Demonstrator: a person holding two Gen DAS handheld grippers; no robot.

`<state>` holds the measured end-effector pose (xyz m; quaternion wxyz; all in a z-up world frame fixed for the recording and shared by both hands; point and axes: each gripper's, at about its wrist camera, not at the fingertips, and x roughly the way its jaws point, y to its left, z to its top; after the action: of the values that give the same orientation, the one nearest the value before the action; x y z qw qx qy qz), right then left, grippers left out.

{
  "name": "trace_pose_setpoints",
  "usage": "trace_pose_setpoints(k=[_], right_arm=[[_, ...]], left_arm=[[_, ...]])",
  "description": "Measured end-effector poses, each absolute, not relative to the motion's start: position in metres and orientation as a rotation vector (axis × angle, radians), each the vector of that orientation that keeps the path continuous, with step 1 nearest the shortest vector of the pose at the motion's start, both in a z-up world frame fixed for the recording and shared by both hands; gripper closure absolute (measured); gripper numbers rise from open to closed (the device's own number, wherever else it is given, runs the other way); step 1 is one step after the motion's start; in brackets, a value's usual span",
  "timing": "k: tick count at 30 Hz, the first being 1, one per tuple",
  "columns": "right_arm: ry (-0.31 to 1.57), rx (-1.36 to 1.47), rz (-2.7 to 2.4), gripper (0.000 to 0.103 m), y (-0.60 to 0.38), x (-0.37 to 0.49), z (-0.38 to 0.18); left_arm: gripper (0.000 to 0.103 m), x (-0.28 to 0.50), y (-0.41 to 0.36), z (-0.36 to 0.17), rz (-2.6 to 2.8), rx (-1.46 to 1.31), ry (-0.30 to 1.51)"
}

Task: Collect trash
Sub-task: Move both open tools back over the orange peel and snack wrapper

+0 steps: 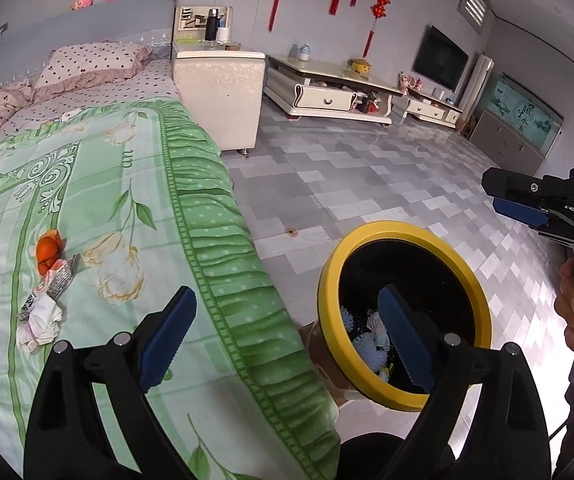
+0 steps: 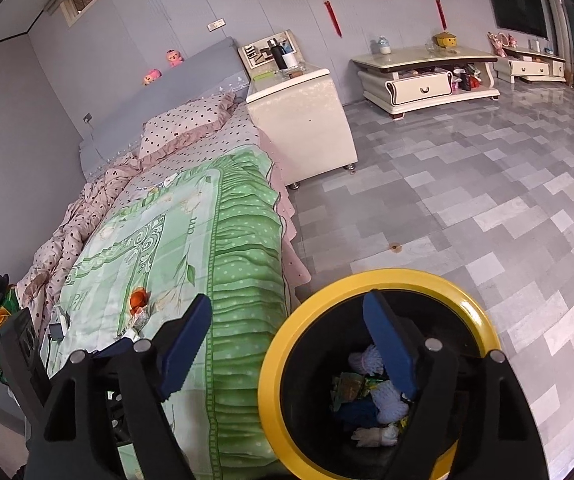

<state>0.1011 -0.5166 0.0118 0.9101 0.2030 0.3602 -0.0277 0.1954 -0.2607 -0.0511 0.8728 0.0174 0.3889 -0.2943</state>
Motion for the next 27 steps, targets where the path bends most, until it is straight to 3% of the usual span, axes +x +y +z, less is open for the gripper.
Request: trace_pose_setpoints(k=[15, 27], right_arm=[[0.782, 0.340, 0.088, 0.026, -0.431, 0.155, 0.023], [0.875, 0.287, 0.216, 0.026, -0.350, 0.234, 0.000]], left_arm=[[0.014, 0.235, -0.149, -0.058, -0.416, -0.028, 0.813], [0.014, 0.278, -0.065, -0.080, -0.275, -0.009, 0.815]])
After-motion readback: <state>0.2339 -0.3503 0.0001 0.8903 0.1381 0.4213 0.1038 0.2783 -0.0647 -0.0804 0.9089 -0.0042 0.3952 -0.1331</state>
